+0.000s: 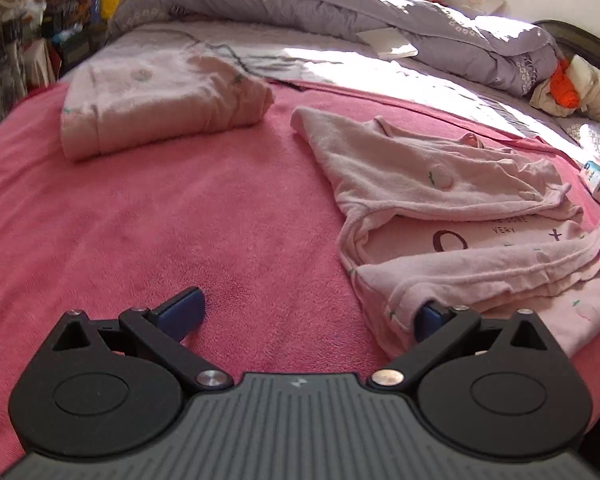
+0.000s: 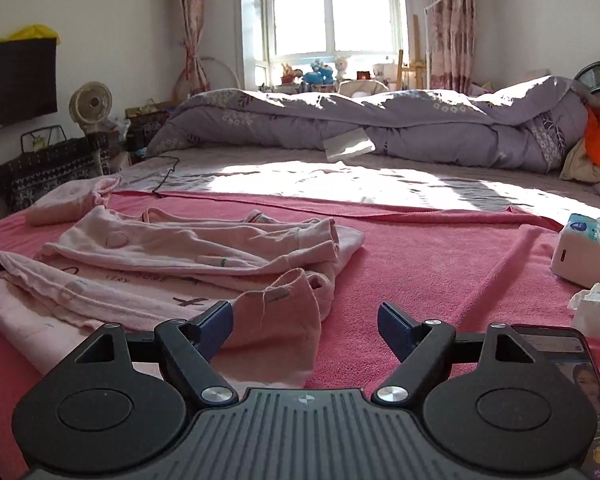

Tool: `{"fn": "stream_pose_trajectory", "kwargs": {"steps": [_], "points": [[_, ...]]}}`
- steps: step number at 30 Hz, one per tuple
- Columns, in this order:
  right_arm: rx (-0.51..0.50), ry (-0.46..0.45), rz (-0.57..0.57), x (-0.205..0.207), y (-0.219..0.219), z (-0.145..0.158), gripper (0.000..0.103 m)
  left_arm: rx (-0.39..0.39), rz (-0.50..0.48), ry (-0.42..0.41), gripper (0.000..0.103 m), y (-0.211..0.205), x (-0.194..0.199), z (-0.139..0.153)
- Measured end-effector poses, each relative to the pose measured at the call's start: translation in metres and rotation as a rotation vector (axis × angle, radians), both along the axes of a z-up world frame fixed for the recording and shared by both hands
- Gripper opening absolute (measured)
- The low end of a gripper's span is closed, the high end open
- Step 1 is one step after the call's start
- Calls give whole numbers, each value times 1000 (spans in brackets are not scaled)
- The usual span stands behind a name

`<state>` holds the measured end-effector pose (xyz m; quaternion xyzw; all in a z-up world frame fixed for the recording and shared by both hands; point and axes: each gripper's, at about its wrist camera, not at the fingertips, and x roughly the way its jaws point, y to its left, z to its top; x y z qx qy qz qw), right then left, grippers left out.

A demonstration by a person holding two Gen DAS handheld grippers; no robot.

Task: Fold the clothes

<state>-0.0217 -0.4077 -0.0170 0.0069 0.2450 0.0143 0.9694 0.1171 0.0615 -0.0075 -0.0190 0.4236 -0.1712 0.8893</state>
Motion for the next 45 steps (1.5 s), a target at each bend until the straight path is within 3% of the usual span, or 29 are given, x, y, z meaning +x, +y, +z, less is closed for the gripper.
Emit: {"fn": "stream_pose_trajectory", "kwargs": {"steps": [4, 6, 9, 11, 13, 15, 19, 22, 24, 28, 31, 32, 38, 42, 45], "points": [[-80, 46, -56, 15, 16, -16, 80, -6, 29, 3, 102, -4, 0, 7], [-73, 42, -60, 16, 17, -16, 80, -161, -27, 68, 102, 6, 3, 12], [-44, 48, -58, 16, 11, -16, 82, -481, -112, 155, 102, 27, 8, 17], [-23, 50, -56, 16, 6, -15, 83, -575, -71, 150, 102, 40, 10, 22], [-4, 41, -56, 15, 3, -13, 83, -496, 9, 90, 102, 45, 9, 28], [-3, 29, -40, 12, 0, -8, 84, -276, 24, -72, 102, 37, -6, 37], [-87, 12, 10, 5, -5, 3, 86, 166, -260, -474, 102, -2, -62, 40], [-159, 4, 55, 4, -9, 9, 86, 337, -448, -631, 102, -25, -88, 28], [-182, 6, 84, 5, -11, 11, 86, 324, -508, -614, 103, -32, -88, 26], [-242, 42, 134, 15, 0, 3, 83, 259, -510, -545, 100, -43, -69, 20], [-253, 73, 142, 27, 13, -6, 72, 192, -525, -411, 72, -55, -46, 12], [-237, 79, 146, 30, 15, -8, 71, 168, -530, -374, 68, -57, -41, 8], [-172, 53, 155, 47, 8, -6, 73, 105, -496, -403, 68, -48, -38, 6], [-91, 128, 175, 66, 0, -10, 72, 74, -493, -381, 68, -46, -31, 3], [-66, 114, 157, 59, 4, -11, 44, 86, -520, -380, 62, -49, -33, 1]]}}
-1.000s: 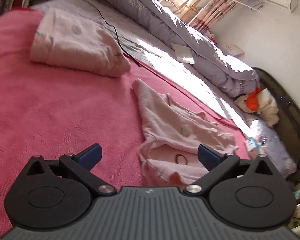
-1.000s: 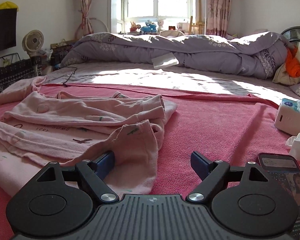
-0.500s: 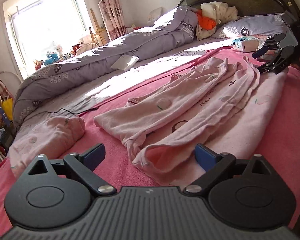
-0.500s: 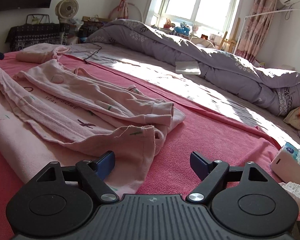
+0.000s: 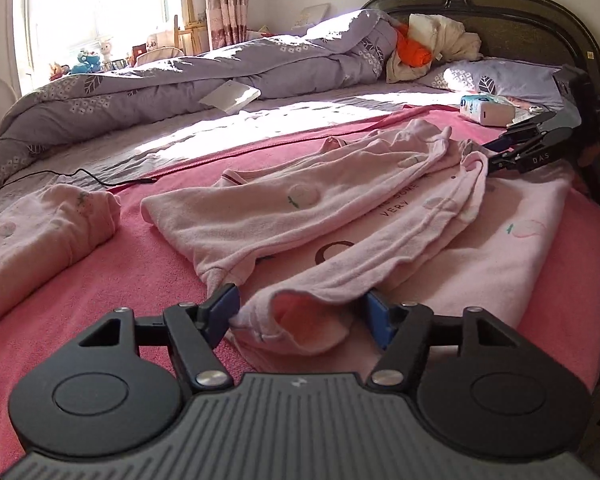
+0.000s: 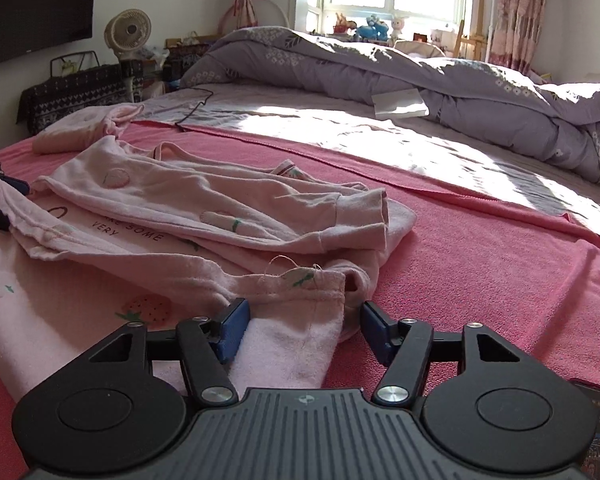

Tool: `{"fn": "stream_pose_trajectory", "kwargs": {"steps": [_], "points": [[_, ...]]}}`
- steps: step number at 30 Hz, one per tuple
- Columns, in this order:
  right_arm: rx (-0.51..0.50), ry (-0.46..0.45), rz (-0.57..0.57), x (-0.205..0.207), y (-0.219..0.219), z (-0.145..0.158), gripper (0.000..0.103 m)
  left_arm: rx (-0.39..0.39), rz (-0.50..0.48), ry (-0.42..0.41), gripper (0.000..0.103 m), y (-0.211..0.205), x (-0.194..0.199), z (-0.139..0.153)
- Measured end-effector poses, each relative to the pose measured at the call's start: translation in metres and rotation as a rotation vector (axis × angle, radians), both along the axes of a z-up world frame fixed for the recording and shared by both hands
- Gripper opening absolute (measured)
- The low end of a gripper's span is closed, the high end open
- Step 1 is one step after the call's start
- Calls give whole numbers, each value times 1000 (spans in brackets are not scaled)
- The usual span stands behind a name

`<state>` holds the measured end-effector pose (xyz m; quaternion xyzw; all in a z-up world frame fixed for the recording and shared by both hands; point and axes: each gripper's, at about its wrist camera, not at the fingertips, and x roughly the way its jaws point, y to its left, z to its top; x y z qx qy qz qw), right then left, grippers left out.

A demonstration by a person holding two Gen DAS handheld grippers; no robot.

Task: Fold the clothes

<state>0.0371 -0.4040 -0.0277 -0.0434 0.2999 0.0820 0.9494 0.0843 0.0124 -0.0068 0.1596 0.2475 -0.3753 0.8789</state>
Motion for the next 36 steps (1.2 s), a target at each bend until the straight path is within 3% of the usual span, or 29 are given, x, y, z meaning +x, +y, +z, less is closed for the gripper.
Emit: {"fn": "stream_pose_trajectory", "kwargs": {"steps": [2, 4, 10, 12, 18, 23, 25, 27, 28, 30, 31, 34, 36], "points": [[-1, -31, -34, -11, 3, 2, 18, -19, -29, -15, 34, -1, -5, 3], [16, -48, -50, -20, 3, 4, 12, -34, -47, -17, 24, -6, -7, 3], [62, -120, -115, -45, -3, 19, 10, -36, -17, -36, 23, -6, -11, 7], [79, -138, -132, -49, -7, 25, 9, -52, 12, -44, 18, -5, -13, 13], [98, -238, -167, -49, -6, 49, 9, -118, 86, -102, 16, -3, 2, 47], [96, -295, -217, -4, -13, 66, 9, -168, 216, -65, 24, -11, 70, 68], [77, -268, -252, 27, -19, 60, 10, -125, 326, -6, 25, -18, 108, 56], [50, -147, -320, 67, -27, 33, 14, -82, 423, 58, 39, -20, 135, 39], [37, -44, -338, 87, -32, 14, 16, -82, 462, 85, 53, -18, 142, 33], [27, 53, -363, 100, -34, -7, 21, -91, 526, 129, 56, -12, 151, 24], [26, 25, -366, 96, -33, -4, 26, -122, 521, 128, 56, -6, 144, 23], [-10, -114, -389, 71, -30, 20, 73, -124, 521, 42, 68, 0, 110, 30], [-76, -193, -386, 56, -22, 36, 74, -84, 518, -99, 78, -4, 82, 41]]}}
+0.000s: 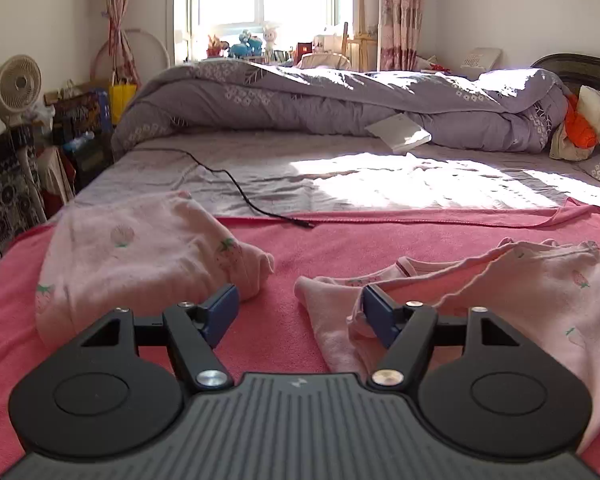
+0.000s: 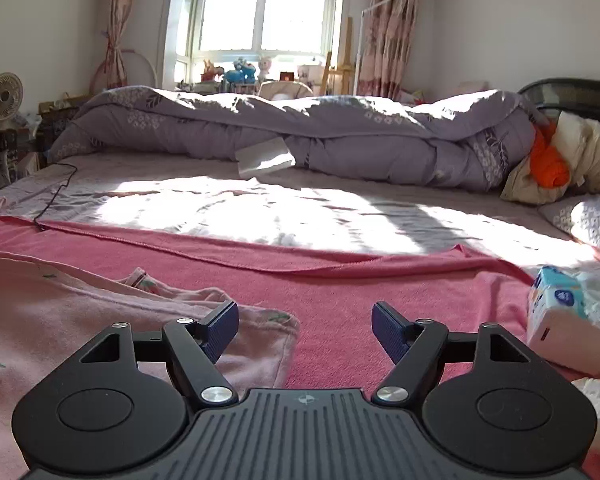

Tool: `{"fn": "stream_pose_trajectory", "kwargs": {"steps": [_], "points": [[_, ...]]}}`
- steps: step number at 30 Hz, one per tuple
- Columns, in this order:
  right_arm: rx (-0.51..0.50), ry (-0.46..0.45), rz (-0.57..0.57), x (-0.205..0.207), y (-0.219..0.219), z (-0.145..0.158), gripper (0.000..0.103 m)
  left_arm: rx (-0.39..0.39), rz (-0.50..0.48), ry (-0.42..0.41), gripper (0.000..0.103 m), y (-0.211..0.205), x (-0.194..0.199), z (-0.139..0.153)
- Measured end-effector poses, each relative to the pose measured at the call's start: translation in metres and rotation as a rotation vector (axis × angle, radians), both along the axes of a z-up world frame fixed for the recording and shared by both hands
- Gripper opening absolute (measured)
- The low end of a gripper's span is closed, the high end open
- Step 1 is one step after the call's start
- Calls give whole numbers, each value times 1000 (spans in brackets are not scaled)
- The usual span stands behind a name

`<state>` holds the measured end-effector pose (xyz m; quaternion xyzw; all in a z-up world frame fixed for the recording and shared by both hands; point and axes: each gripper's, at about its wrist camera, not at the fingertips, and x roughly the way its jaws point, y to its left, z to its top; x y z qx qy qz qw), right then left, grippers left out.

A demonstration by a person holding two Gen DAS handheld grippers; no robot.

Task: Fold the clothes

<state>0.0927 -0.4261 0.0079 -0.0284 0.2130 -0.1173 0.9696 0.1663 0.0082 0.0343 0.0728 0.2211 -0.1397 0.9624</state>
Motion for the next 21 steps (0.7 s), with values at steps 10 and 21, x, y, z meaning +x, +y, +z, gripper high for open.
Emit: {"fn": "stream_pose_trajectory", "kwargs": {"steps": [10, 21], "points": [[38, 141, 530, 22, 145, 14, 65, 33, 221, -73, 89, 16, -6, -4], [-142, 177, 591, 128, 283, 2, 61, -75, -211, 49, 94, 17, -82, -40]]}}
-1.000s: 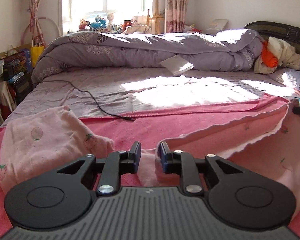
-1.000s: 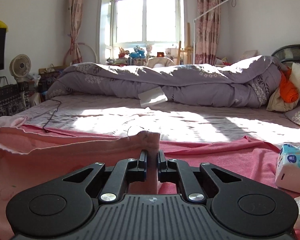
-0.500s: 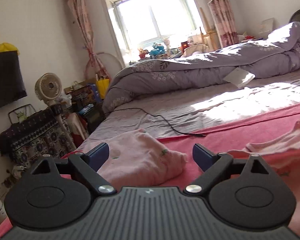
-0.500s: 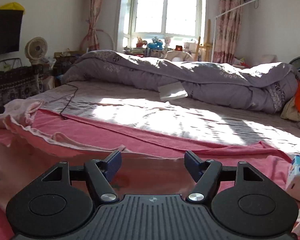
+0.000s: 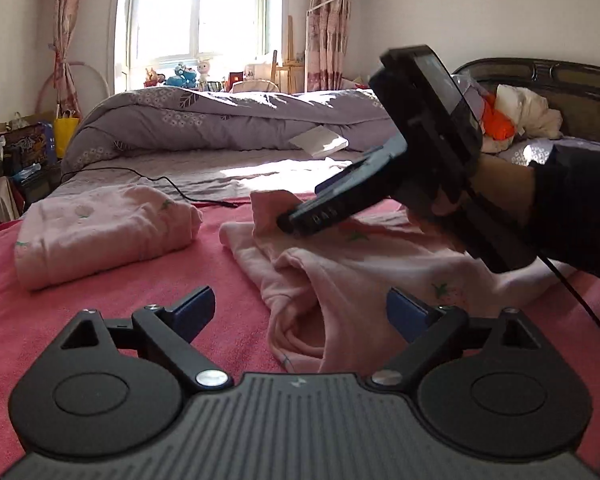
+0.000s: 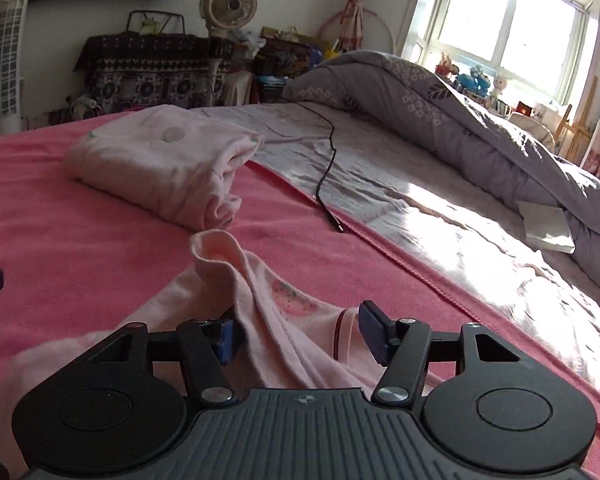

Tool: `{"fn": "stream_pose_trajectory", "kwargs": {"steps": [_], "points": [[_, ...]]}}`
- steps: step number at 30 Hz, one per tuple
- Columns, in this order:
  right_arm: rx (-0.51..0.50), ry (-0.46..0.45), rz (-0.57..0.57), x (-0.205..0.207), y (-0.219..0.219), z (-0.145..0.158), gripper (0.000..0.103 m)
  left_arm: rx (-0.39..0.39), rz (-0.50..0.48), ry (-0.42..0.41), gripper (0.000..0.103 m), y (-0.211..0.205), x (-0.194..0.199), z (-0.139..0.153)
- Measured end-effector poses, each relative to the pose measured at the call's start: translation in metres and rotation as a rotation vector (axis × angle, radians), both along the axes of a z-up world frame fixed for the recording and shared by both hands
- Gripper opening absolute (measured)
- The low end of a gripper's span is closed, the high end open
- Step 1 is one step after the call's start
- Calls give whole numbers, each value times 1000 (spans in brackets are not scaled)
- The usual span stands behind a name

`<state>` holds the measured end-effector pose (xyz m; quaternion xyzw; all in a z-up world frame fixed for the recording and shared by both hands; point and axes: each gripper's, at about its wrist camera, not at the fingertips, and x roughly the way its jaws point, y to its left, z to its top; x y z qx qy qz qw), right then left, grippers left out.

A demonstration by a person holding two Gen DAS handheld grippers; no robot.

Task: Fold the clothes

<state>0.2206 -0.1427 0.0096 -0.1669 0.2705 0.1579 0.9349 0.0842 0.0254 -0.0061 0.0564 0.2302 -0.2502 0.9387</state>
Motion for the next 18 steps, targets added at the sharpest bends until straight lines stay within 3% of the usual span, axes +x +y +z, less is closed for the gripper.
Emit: {"fn": "stream_pose_trajectory", "kwargs": {"steps": [3, 5, 10, 14, 18], "points": [[-65, -41, -133, 42, 8, -5, 61, 52, 37, 94, 94, -9, 11, -11], [-30, -20, -183, 60, 3, -7, 61, 45, 33, 105, 94, -8, 11, -11], [203, 36, -117, 31, -32, 16, 70, 35, 38, 116, 95, -2, 5, -14], [239, 88, -67, -2, -42, 21, 71, 42, 48, 107, 96, -1, 5, -13], [227, 138, -47, -7, -10, 16, 71, 40, 44, 103, 96, 1, 5, -13]]}}
